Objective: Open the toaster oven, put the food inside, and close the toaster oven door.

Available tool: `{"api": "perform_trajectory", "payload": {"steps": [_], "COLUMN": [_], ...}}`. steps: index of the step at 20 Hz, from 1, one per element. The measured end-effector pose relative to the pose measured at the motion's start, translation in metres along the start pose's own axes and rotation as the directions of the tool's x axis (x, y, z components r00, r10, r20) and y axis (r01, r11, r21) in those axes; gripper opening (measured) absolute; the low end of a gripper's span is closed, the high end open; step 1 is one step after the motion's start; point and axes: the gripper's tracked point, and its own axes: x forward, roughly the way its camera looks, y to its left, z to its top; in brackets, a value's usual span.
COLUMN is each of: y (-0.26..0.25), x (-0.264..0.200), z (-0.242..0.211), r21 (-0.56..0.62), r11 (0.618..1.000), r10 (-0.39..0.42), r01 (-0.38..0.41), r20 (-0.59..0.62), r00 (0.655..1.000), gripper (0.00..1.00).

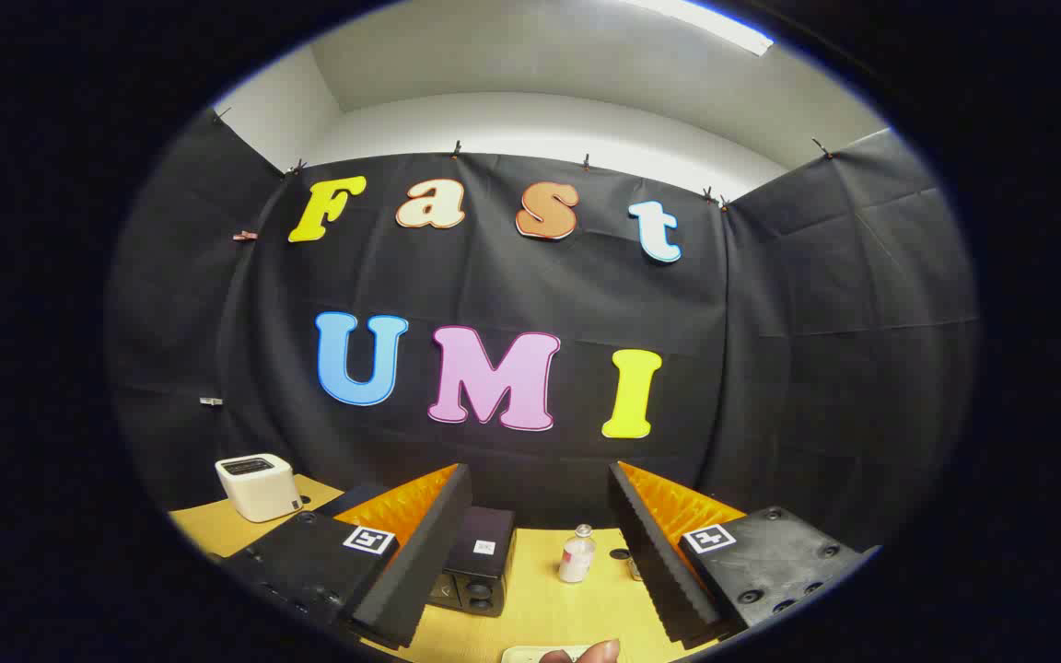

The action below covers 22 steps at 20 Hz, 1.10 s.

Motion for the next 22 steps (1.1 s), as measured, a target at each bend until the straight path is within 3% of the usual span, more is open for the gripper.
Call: {"api": "perform_trajectory", "payload": {"steps": [10,16,22], "y": [0.02,0.095,0.186], "x": [0.002,0.017,0.044], "z": [-0.018,-0.034,-0.079], "r21": [-0.009,-0.001,0.05], "r11": [1.0,0.999,0.997], "r10": [-0.019,0.036,0.067], "r01": [0.019,-0.036,-0.064], "r20": [-0.015,-0.035,-0.08], "r00": [1.0,0.999,0.995], "gripper": [0.98,0.98,0.98]}}
